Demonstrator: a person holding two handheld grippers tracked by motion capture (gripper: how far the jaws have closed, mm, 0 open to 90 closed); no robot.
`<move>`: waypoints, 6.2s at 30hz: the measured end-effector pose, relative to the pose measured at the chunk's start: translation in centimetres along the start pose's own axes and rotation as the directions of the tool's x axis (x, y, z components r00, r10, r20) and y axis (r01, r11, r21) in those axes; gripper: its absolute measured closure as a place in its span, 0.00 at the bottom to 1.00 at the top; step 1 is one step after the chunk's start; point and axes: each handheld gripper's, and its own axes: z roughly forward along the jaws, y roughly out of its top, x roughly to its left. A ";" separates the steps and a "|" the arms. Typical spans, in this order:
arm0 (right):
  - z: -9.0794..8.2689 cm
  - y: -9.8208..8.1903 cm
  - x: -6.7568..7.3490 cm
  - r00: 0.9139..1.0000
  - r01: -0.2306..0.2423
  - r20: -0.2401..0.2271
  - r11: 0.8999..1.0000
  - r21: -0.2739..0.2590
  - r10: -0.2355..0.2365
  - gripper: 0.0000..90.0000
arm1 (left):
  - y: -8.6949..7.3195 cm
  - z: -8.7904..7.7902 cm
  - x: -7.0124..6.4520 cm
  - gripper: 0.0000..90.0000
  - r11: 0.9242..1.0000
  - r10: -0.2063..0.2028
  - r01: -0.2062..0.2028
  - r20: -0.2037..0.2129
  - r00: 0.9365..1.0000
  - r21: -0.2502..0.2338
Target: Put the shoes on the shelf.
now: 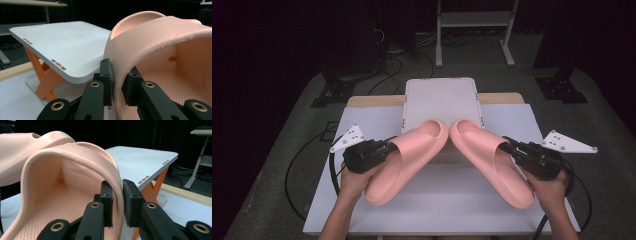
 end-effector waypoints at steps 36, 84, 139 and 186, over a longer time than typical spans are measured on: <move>5.1 3.6 -3.2 0.998 -0.043 0.051 0.999 0.022 0.042 0.87 | 4.0 2.7 5.0 0.88 0.999 -0.029 0.032 -0.110 0.993 0.023; 11.5 6.3 -6.0 0.981 -0.074 0.184 0.996 0.045 0.065 0.87 | 6.8 8.5 9.3 0.87 0.988 -0.085 0.117 -0.278 0.957 0.101; 13.6 7.3 -6.2 0.958 -0.144 0.259 0.988 0.058 0.124 0.81 | 7.2 11.3 8.7 0.69 0.974 -0.206 0.225 -0.306 0.930 0.030; 15.9 7.4 -5.8 0.958 -0.156 0.256 0.985 0.077 0.132 0.75 | 7.1 13.8 8.8 0.64 0.965 -0.230 0.256 -0.285 0.931 0.056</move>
